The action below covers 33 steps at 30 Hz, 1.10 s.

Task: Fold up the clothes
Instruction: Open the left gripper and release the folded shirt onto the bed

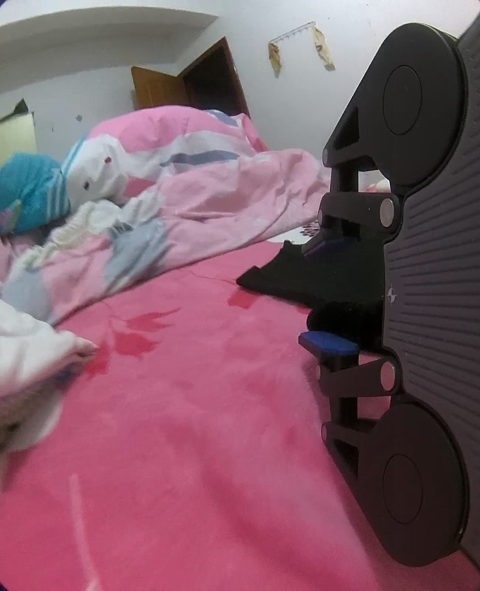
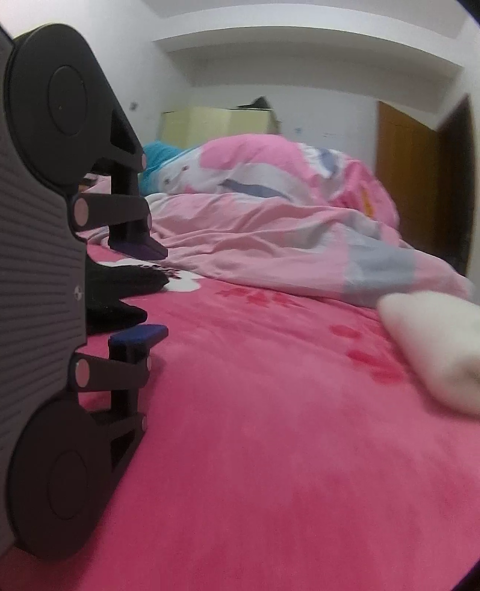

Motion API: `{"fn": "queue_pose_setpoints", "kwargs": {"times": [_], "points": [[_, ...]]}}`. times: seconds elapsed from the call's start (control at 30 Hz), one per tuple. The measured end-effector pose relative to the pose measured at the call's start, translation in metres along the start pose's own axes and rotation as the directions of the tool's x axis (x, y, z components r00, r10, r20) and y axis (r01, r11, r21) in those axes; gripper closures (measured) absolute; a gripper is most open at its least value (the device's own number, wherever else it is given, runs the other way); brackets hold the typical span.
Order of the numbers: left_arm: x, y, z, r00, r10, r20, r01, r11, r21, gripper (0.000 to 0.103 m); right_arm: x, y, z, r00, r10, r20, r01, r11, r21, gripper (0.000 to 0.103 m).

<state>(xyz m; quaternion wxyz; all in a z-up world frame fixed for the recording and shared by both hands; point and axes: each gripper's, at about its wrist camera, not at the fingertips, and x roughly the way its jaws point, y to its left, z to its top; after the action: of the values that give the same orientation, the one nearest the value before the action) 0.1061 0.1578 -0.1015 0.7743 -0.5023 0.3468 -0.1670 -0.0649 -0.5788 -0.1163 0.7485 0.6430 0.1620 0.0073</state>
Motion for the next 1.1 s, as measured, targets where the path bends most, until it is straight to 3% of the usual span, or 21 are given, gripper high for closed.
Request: {"fn": "queue_pose_setpoints", "kwargs": {"times": [0.2, 0.33, 0.47, 0.53, 0.6, 0.63, 0.77, 0.93, 1.1], "points": [[-0.052, -0.013, -0.03, 0.998, -0.063, -0.026, 0.065, 0.996, 0.06, 0.055, -0.067, 0.018, -0.035, 0.993, 0.112, -0.032, -0.112, 0.993, -0.026, 0.059], [-0.07, -0.015, -0.059, 0.997, -0.022, -0.075, 0.035, 0.984, 0.175, 0.055, -0.105, 0.033, -0.071, 0.984, 0.151, -0.095, -0.159, 0.985, -0.073, 0.059], [-0.074, -0.002, -0.083, 0.996, 0.039, -0.082, -0.02, 0.974, 0.225, 0.057, -0.121, 0.034, -0.098, 0.99, 0.083, -0.112, -0.097, 0.986, -0.132, 0.06], [-0.072, 0.006, -0.09, 0.996, 0.051, -0.073, -0.033, 0.972, 0.233, 0.059, -0.122, 0.025, -0.105, 0.993, 0.044, -0.109, -0.056, 0.992, -0.109, 0.06], [-0.071, 0.008, -0.096, 0.996, 0.07, -0.055, -0.052, 0.959, 0.279, 0.064, -0.123, 0.018, -0.107, 0.995, -0.005, -0.098, -0.007, 0.994, -0.112, 0.063], [-0.07, 0.006, -0.099, 0.996, 0.079, -0.045, -0.061, 0.947, 0.315, 0.064, -0.122, 0.02, -0.108, 0.995, -0.058, -0.082, 0.043, 0.985, -0.167, 0.063], [-0.071, -0.004, -0.108, 0.994, 0.106, -0.025, -0.083, 0.887, 0.453, 0.067, -0.112, 0.038, -0.116, 0.975, -0.221, -0.025, 0.188, 0.876, -0.444, 0.063], [-0.077, -0.004, -0.113, 0.993, 0.119, -0.025, -0.087, 0.836, 0.542, 0.067, -0.094, 0.049, -0.121, 0.967, -0.252, -0.027, 0.179, 0.758, -0.627, 0.065], [-0.08, -0.009, -0.124, 0.991, 0.131, -0.009, -0.093, 0.748, 0.657, 0.067, -0.074, 0.053, -0.134, 0.961, -0.266, -0.076, 0.119, 0.643, -0.757, 0.065]]}}
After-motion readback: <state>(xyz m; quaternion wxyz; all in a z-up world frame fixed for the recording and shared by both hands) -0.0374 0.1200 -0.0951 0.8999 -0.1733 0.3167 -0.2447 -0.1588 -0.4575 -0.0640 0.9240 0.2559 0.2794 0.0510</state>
